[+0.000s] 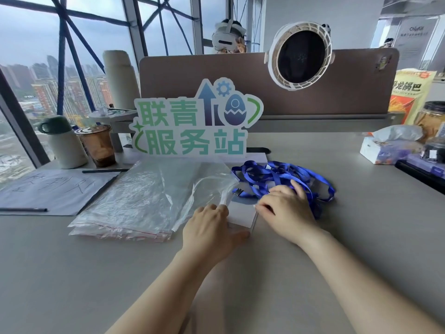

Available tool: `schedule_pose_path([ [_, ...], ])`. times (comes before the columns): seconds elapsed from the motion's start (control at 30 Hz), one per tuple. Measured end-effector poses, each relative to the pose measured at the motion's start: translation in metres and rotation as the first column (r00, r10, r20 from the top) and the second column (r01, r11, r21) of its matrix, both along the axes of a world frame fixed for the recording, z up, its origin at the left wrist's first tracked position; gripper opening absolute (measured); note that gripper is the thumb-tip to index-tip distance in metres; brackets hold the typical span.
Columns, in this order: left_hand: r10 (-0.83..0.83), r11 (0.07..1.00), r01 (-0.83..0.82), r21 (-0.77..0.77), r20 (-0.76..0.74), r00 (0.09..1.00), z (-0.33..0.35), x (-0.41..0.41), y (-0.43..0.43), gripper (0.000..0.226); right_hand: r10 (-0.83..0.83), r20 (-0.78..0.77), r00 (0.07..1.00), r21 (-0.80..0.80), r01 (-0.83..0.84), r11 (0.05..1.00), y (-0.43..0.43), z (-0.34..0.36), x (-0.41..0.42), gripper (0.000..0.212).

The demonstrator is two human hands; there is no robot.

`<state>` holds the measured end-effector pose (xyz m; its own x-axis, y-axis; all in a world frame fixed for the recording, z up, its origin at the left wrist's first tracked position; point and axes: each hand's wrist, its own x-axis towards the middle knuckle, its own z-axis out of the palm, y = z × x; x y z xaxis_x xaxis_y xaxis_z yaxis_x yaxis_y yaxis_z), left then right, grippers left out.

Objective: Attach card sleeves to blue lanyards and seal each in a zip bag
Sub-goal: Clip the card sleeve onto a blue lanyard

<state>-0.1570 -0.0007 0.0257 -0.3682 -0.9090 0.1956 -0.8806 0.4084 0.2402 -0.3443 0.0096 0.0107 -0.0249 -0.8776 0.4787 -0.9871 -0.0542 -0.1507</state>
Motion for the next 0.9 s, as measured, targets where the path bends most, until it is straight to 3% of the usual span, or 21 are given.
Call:
schedule_pose_path([
  [0.1, 0.02, 1.0, -0.02, 0.024, 0.007, 1.0, 0.0, -0.001, 0.0, 0.054, -0.064, 0.042, 0.997, -0.054, 0.066, 0.996, -0.004, 0.002, -0.003, 0.019],
  [0.27, 0.111, 0.993, -0.112, 0.05, 0.014, 0.994, 0.002, -0.009, 0.001, 0.058, -0.104, -0.066, 0.992, 0.073, 0.109, 0.991, -0.005, 0.001, 0.011, 0.04],
  [0.6, 0.128, 0.974, -0.111, 0.195, -0.076, 0.989, 0.009, 0.011, -0.008, 0.078, -0.141, 0.032, 0.99, 0.201, 0.132, 0.971, -0.038, 0.008, 0.021, 0.031],
  [0.7, 0.128, 0.969, -0.105, 0.225, -0.087, 0.988, 0.011, 0.014, -0.009, 0.086, -0.118, 0.079, 0.99, 0.105, 0.109, 0.988, -0.043, 0.004, 0.023, 0.015],
  [0.83, 0.137, 0.974, -0.114, 0.195, -0.109, 0.985, 0.013, 0.014, -0.008, 0.094, -0.036, 0.218, 0.975, -0.16, 0.072, 0.984, -0.031, 0.01, 0.021, 0.005],
  [0.9, 0.121, 0.972, -0.073, 0.224, -0.208, 0.971, 0.014, 0.013, -0.007, 0.094, 0.058, 0.328, 0.943, -0.274, 0.036, 0.961, -0.017, 0.018, 0.017, 0.004],
])
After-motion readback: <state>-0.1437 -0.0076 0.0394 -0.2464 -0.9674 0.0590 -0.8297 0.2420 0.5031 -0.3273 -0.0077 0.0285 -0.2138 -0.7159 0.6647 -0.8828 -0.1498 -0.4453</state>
